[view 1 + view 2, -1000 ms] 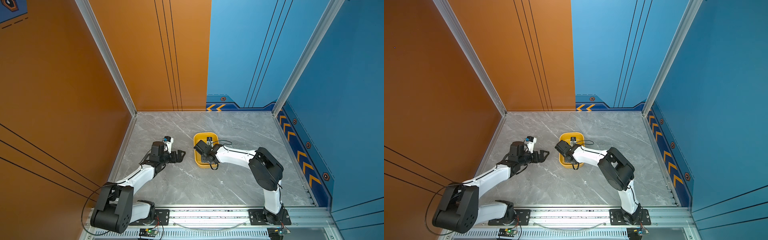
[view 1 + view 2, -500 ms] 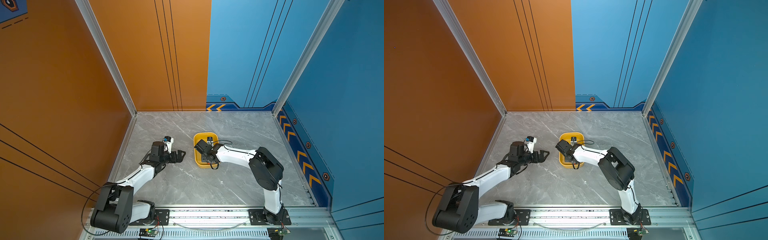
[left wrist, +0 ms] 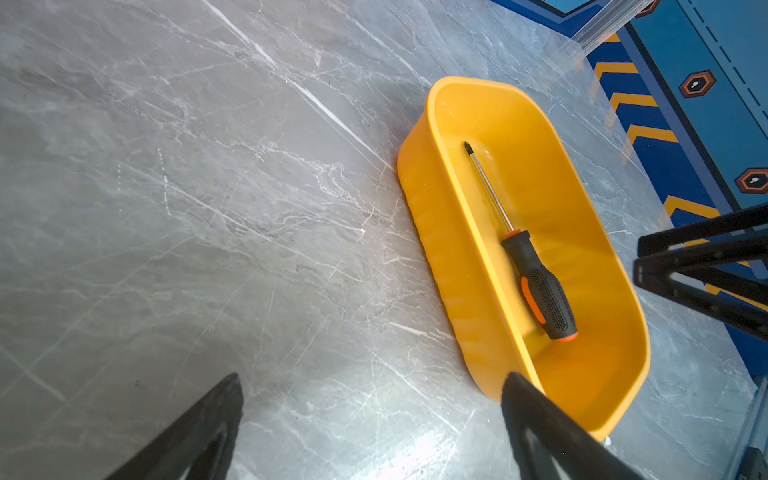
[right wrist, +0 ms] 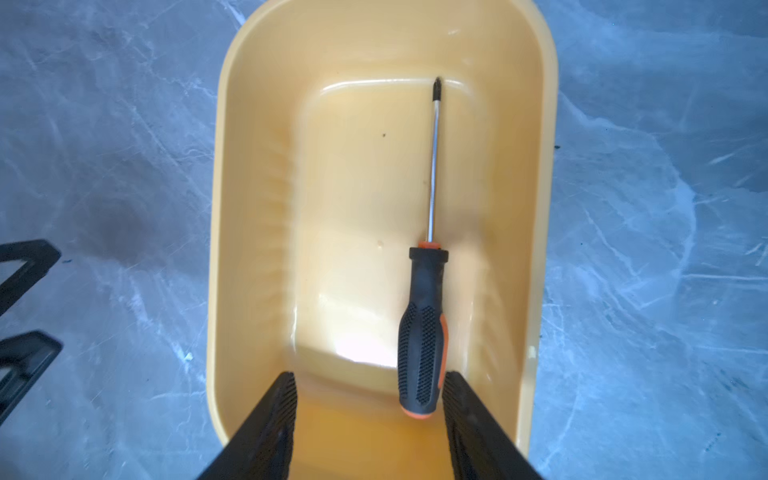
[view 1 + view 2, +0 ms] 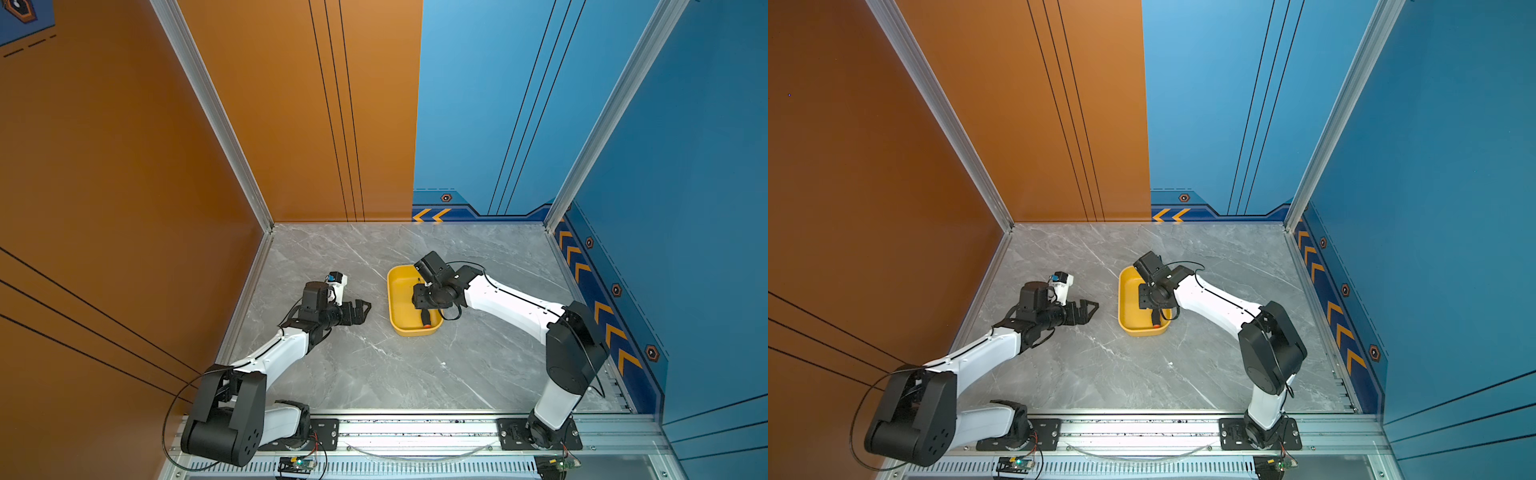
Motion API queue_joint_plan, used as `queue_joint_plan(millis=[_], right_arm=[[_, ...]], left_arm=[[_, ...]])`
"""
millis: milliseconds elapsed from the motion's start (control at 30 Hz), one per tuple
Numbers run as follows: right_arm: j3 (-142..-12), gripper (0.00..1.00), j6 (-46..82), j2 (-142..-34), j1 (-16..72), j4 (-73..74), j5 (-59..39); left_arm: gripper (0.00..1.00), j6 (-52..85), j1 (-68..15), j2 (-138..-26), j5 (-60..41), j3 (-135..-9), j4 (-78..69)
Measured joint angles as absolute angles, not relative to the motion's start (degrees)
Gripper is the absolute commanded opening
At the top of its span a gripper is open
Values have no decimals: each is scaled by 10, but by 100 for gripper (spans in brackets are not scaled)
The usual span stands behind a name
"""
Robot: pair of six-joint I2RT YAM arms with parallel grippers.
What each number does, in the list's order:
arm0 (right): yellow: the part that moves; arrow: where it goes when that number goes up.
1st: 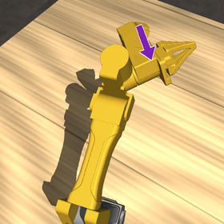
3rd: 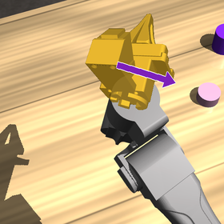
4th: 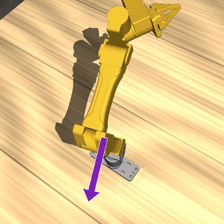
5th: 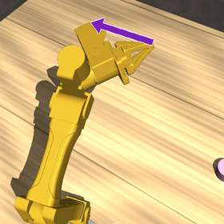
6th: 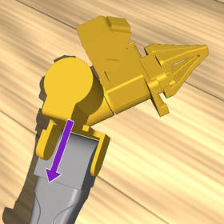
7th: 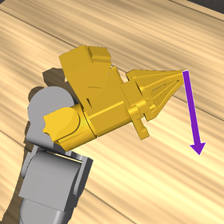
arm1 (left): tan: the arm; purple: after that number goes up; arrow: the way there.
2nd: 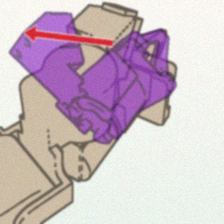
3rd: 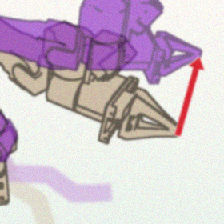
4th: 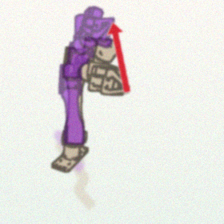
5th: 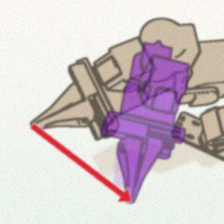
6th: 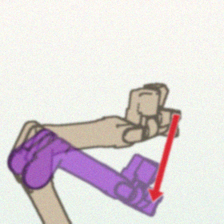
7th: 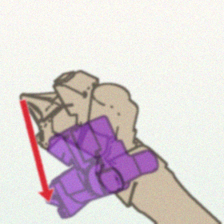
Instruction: Put the screwdriver in the bin
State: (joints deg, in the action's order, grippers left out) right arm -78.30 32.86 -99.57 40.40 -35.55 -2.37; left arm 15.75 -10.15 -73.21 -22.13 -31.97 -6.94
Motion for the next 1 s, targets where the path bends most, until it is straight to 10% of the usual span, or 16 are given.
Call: queue_joint_plan(millis=[1000], right_arm=[[-336,56,104,-551,22,-89,-61]], left_arm=[[98,10,-40,-754,-61,-319,-211]])
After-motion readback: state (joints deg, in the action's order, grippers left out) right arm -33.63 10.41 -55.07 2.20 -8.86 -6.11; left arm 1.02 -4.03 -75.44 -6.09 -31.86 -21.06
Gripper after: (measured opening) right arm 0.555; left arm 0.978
